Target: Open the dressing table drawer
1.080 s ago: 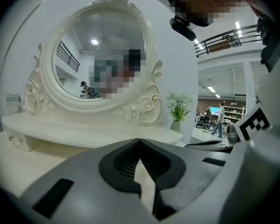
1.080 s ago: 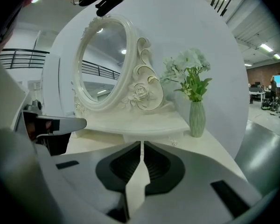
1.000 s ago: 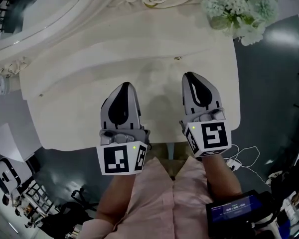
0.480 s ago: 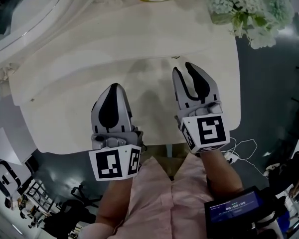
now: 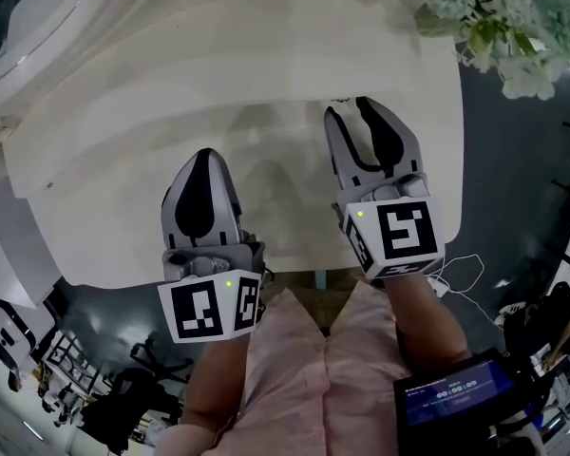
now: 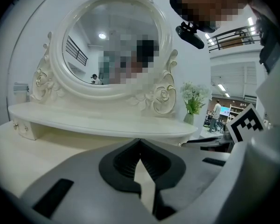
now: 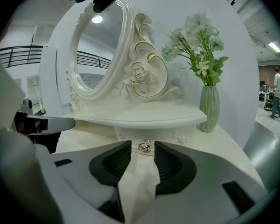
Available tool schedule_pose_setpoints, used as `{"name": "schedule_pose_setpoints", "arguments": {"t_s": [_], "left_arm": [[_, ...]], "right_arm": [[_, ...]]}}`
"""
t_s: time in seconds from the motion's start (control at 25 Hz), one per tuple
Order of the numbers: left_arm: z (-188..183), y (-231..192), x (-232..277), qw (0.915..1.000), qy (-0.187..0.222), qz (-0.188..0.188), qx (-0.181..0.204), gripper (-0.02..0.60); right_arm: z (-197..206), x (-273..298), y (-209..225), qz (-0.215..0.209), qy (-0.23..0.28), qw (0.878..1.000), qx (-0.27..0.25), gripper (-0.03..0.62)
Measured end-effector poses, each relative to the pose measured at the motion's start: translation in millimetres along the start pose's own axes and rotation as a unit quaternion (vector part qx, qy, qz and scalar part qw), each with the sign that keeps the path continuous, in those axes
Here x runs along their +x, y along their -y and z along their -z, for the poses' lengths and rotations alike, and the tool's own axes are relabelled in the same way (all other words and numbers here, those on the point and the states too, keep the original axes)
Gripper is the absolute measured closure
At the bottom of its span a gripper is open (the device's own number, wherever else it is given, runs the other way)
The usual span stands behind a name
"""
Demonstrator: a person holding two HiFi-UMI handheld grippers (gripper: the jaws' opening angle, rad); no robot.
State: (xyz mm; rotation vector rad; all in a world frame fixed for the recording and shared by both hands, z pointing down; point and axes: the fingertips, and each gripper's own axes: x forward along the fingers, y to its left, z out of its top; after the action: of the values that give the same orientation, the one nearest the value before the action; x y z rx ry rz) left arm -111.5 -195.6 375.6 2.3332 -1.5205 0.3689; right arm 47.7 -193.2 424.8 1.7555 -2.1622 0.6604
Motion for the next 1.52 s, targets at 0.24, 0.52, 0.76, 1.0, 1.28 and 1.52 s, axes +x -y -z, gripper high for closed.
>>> {"name": "schedule_pose_setpoints", "arguments": {"t_s": [0.24, 0.52, 0.76, 1.0, 1.28, 1.52], "left_arm": [[0, -2, 3, 1.0000, 0.000, -0.005, -0.003, 0.560], [0, -3, 5, 0.9999, -0.002, -0.007, -0.008, 0.560], [-3, -2, 4, 0.9999, 0.001, -0.009, -0.008, 0.560], [-4, -1, 0, 0.9999, 0.002, -0.009, -0.006, 0.560], [-6, 2, -3, 1.0000, 0.006, -0.007, -0.003, 0.560], [-6, 6, -8, 1.0000, 0.009, -0.004, 0.000, 0.560]], "right_arm": [[-1, 11, -1, -0.006, -0.009, 1.000, 0.002, 0.448], [0, 17, 2, -0.003, -0.016, 1.000, 0.010, 0.450], [0, 17, 5, 0.001, -0.017, 1.000, 0.014, 0.485], [0, 16, 3, 0.001, -0.018, 1.000, 0.014, 0.487], [4, 8, 2, 0.003, -0.018, 1.000, 0.016, 0.487], [7, 4, 2, 0.006, -0.017, 1.000, 0.017, 0.487]]}}
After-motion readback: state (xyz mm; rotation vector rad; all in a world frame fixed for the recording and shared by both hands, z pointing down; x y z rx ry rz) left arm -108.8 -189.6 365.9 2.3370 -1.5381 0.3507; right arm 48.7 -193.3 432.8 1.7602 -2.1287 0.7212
